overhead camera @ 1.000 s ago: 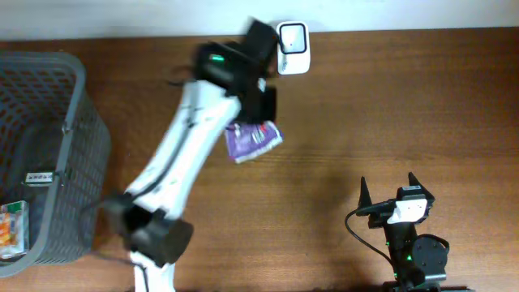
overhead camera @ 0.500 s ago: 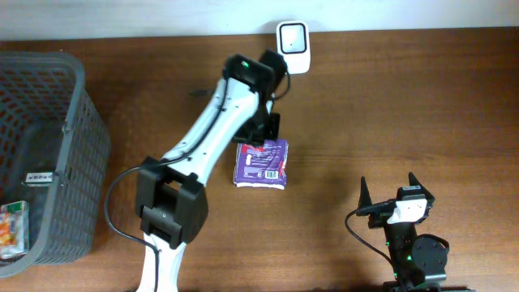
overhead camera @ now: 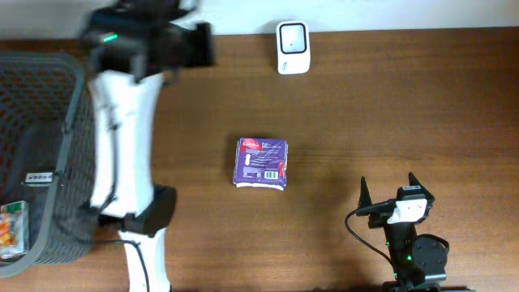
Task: Scan the item barcode
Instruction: 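Return the left gripper to the basket and grasp the green box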
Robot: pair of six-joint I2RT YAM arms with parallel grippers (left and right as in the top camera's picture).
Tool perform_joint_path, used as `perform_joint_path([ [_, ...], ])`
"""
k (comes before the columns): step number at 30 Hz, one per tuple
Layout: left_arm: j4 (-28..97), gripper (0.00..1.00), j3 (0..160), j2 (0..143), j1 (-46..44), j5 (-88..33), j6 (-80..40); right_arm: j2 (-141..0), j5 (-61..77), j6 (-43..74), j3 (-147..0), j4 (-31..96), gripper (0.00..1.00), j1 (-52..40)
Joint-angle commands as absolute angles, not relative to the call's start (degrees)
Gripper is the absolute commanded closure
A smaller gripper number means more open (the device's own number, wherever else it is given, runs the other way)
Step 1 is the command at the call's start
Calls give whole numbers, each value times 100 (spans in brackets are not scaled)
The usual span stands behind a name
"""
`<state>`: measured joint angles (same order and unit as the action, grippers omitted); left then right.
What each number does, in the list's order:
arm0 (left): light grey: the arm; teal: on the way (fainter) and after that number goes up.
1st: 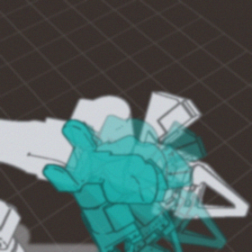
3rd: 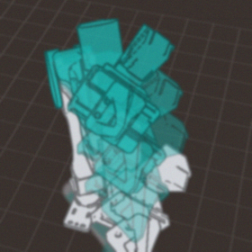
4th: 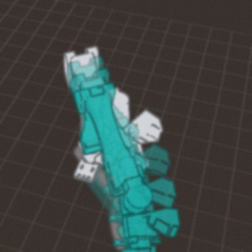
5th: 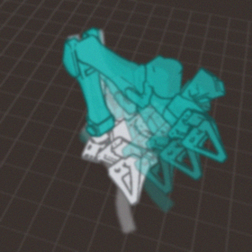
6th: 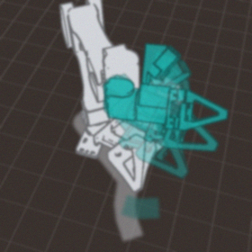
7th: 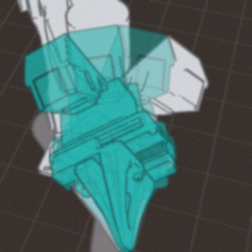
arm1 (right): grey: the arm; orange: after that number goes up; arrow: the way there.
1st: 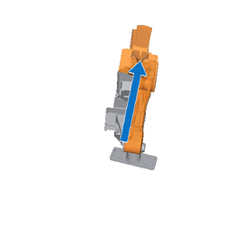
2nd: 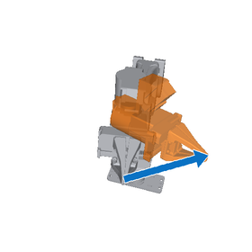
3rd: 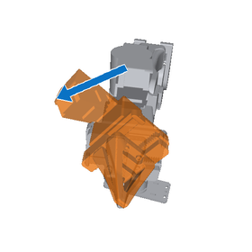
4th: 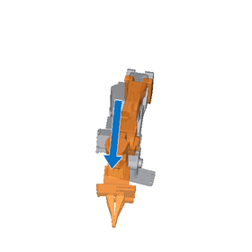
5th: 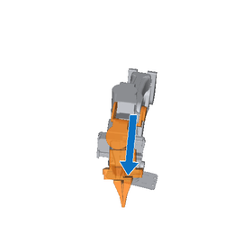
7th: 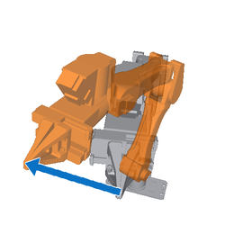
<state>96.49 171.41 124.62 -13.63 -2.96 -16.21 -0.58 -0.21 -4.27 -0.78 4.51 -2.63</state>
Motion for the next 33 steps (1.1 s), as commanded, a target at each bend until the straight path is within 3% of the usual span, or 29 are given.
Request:
perform_joint_path([
  [1,9673,41,17694,11701,-126,336,-1317,-21,-71,-364,-32,471,1,-298],
  [2,9673,25,17694,11524,539,412,-1319,-21,-71,-364,-32,471,2,-298],
  [5,9673,14,17364,11456,2139,403,-1787,-21,-71,-364,-32,471,2,-298],
  [7,9673,0,16344,11456,2956,325,-2233,-21,-71,-364,-32,471,2,-298],
  [10,9408,1,14025,11459,3618,346,-3044,-21,-71,-364,-32,471,2,-298],
  [13,8202,1,12199,11459,3815,346,-3041,-21,-71,-364,-32,471,1,-298],
  [19,6329,2,9998,11461,3879,344,-3518,-21,-71,-364,-32,471,2,-298],
  [22,5358,4,9179,11463,3879,362,-3516,-21,-71,-364,-32,471,2,-298],
  [28,4810,8,8567,11463,3879,1138,-3524,-21,-71,-364,-32,471,2,-298],
  [30,4639,21,8320,11463,3874,1031,-3524,-21,-71,-364,-32,471,2,-298],
  [32,4543,23,8187,11463,3874,1033,-3524,-21,-71,-364,-32,471,2,-298],
  [33,4545,29,8178,11463,3874,1033,-3520,-21,-71,-364,-32,471,2,-298],
])
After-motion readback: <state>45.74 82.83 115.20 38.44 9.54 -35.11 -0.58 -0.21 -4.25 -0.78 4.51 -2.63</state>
